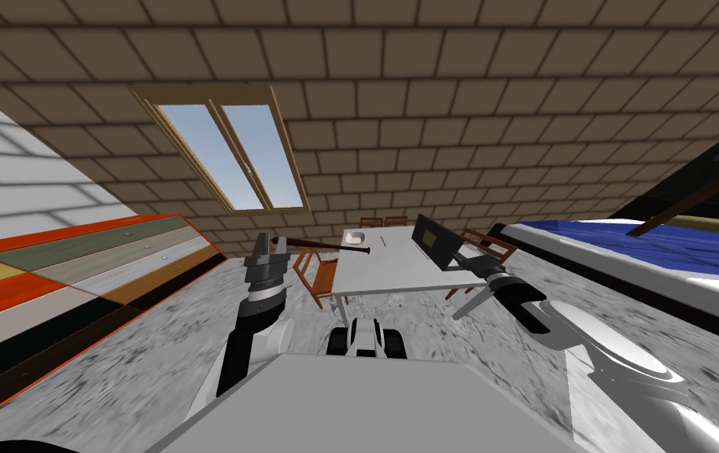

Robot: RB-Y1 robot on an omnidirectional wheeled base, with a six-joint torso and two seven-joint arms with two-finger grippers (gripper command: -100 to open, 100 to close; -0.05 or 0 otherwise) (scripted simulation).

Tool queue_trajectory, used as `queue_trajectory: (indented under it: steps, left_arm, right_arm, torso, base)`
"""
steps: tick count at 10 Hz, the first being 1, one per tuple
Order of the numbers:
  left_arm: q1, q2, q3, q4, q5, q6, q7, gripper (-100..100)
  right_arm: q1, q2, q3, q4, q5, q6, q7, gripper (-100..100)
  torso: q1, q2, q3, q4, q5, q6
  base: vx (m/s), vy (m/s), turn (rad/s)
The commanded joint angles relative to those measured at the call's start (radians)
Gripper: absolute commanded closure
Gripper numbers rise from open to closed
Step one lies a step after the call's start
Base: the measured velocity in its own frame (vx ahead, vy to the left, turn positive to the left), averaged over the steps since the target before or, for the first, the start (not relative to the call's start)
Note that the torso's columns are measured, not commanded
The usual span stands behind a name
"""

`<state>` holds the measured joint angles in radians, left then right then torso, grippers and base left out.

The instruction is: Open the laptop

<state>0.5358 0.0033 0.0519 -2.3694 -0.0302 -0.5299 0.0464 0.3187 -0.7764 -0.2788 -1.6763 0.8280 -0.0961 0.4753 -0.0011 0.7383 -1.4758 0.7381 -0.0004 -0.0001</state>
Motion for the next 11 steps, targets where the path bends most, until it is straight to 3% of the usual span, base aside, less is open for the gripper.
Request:
queue_trajectory:
  steps: [1,5,7,8,11]
  left_arm:
    - [0.0,0.0,0.0,0.0,0.0,0.0,0.0,0]
    - [0.0,0.0,0.0,0.0,0.0,0.0,0.0,0]
    - [0.0,0.0,0.0,0.0,0.0,0.0,0.0,0]
    - [0.0,0.0,0.0,0.0,0.0,0.0,0.0,0]
    - [0.0,0.0,0.0,0.0,0.0,0.0,0.0,0]
  right_arm:
    - [-0.016,-0.053,-0.012,0.051,0.048,0.033,0.035,-100]
    - [-0.032,-0.122,-0.028,0.103,0.103,0.066,0.073,-100]
    - [-0.025,-0.119,-0.019,0.087,0.092,0.073,0.063,-100]
    - [-0.025,-0.119,-0.019,0.087,0.092,0.073,0.063,100]
    - [-0.029,-0.178,-0.004,0.145,0.007,0.044,-0.02,100]
  torso:
    - [0.001,0.0,0.0,0.0,0.0,0.0]
    - [0.0,0.0,0.0,0.0,0.0,0.0]
    - [-0.001,0.001,0.0,0.0,0.0,0.0]
    - [-0.001,0.001,0.001,0.0,0.0,0.0]
    - [-0.001,0.0,0.0,0.0,0.0,0.0]
  base:
    - [0.044,0.086,0.075]
    - [0.035,0.063,0.051]
    - [0.009,0.008,0.006]
    - [0.0,0.0,0.0]
    - [-0.012,-0.042,0.035]
